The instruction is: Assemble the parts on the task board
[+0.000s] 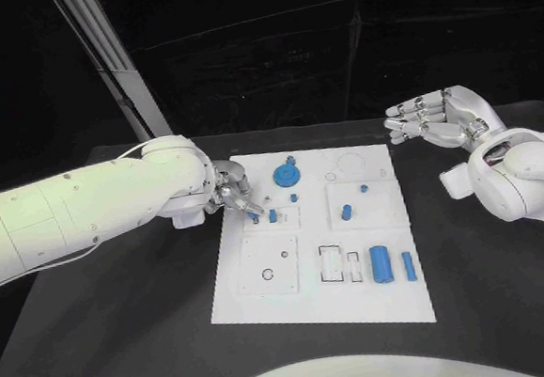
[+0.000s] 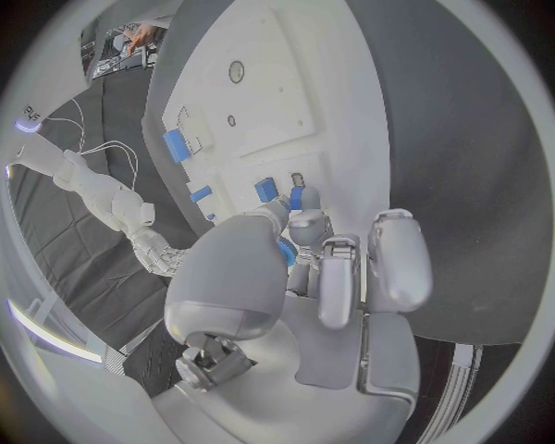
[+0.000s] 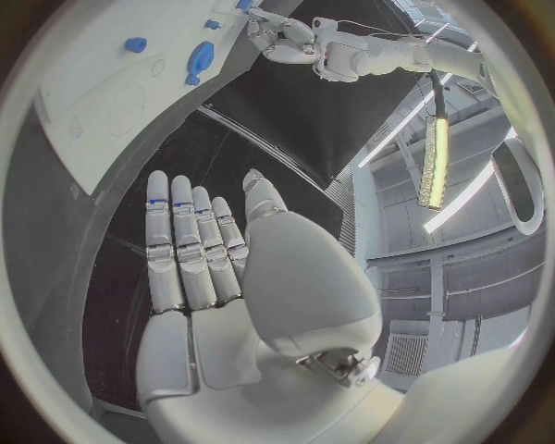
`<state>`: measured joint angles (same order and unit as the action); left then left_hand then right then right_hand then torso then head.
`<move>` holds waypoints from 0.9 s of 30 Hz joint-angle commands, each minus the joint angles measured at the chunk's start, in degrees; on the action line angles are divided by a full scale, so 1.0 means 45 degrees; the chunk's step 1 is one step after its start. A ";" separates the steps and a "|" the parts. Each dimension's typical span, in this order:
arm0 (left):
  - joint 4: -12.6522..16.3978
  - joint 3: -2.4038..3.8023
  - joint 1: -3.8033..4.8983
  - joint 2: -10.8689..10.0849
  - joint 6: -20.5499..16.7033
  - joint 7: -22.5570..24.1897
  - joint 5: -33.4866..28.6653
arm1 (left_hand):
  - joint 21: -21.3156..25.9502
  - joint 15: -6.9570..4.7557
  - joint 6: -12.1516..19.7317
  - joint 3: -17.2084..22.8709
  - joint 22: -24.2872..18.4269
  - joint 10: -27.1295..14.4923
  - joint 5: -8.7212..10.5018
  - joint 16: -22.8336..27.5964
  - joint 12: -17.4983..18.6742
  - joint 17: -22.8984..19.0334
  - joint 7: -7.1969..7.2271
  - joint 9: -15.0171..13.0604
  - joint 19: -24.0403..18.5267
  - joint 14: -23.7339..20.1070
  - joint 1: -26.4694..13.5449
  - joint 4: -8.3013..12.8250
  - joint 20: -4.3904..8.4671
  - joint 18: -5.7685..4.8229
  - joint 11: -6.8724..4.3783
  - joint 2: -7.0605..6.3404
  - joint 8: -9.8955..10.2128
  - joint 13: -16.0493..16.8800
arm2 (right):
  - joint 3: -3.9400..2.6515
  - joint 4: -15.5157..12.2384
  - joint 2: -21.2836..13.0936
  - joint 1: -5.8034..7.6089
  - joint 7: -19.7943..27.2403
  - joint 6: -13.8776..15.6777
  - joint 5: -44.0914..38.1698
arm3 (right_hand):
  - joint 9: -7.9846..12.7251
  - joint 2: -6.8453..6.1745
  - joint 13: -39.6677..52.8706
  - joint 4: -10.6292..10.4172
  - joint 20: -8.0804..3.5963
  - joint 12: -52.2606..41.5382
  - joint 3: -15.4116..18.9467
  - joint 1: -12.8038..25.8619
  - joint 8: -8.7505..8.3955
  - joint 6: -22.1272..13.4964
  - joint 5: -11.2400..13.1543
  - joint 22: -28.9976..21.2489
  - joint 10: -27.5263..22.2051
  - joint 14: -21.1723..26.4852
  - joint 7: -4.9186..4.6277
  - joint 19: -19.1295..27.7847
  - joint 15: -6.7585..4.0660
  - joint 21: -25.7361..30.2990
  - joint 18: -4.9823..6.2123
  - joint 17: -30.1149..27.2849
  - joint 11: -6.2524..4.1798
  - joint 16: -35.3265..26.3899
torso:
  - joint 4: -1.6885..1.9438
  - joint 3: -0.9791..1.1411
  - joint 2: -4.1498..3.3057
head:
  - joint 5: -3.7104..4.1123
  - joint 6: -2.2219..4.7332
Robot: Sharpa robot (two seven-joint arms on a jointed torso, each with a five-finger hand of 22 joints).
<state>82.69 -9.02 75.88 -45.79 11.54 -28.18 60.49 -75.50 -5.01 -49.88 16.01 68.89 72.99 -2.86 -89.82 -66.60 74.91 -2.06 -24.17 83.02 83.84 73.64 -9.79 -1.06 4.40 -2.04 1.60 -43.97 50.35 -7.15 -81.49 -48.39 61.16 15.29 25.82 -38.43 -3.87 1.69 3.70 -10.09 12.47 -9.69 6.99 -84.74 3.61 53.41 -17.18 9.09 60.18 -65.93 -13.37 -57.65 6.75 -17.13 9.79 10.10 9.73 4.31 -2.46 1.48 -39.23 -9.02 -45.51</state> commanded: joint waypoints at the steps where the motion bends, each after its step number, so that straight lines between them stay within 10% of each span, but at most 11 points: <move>1: 0.0086 -0.0002 0.0006 -0.0017 0.0485 -0.0085 0.0161 | -0.0033 -0.0067 -0.0062 0.0980 0.0010 0.0090 0.0009 -0.0040 -0.0042 0.3354 0.0046 -0.0018 0.0104 0.1369 0.0140 0.0921 0.0023 -0.0017 -0.0021 0.0019 -0.0083 0.0012 | -0.0008 -0.0007 0.0025 0.0023 0.0109 -0.0088 0.0029 | 0.0005 0.0132 -0.0017 0.0037 0.0028 -0.0087 0.0003 0.0044 -0.0007 -0.0125 0.0060 -0.0018 -0.0114 0.0071 -0.0008 -0.0068 0.0015 0.0032 0.0117 -0.0017 -0.0004 -0.0062 | 0.0019 0.0000 0.0009 | 0.0015 -0.0011; 27: 0.0064 -0.0164 -0.0028 0.0079 0.0686 -0.0096 0.0157 | -0.0030 -0.0068 -0.0069 0.1003 0.0008 0.0089 0.0007 -0.0040 -0.0035 0.3354 0.0051 -0.0024 0.0103 0.1369 0.0128 0.0925 0.0023 -0.0016 -0.0025 -0.0004 -0.0089 0.0000 | -0.0008 0.0068 0.0114 0.0021 0.0130 -0.0126 0.0029 | 0.0004 0.0147 -0.0016 0.0030 0.0034 -0.0106 0.0020 0.0080 -0.0006 -0.0139 0.0058 -0.0035 -0.0137 0.0082 -0.0013 -0.0075 0.0021 0.0062 0.0117 -0.0034 0.0001 -0.0061 | 0.0010 0.0006 -0.0003 | -0.0007 -0.0062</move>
<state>82.99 -9.56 75.94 -45.57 13.42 -28.35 60.95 -75.49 -5.01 -50.10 16.06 68.95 72.98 -2.81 -89.82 -66.60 74.91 -2.05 -24.36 83.17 83.84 73.70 -9.73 -0.91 4.40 -2.03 1.68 -44.20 50.34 -7.15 -81.13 -47.89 61.15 15.39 25.71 -38.41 -3.87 1.99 3.70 -10.09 12.47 -9.98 6.99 -84.44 3.61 53.20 -17.18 8.99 59.77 -65.93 -13.58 -57.65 6.75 -17.13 9.79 10.00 9.72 4.31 -2.42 1.48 -39.23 -9.08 -45.77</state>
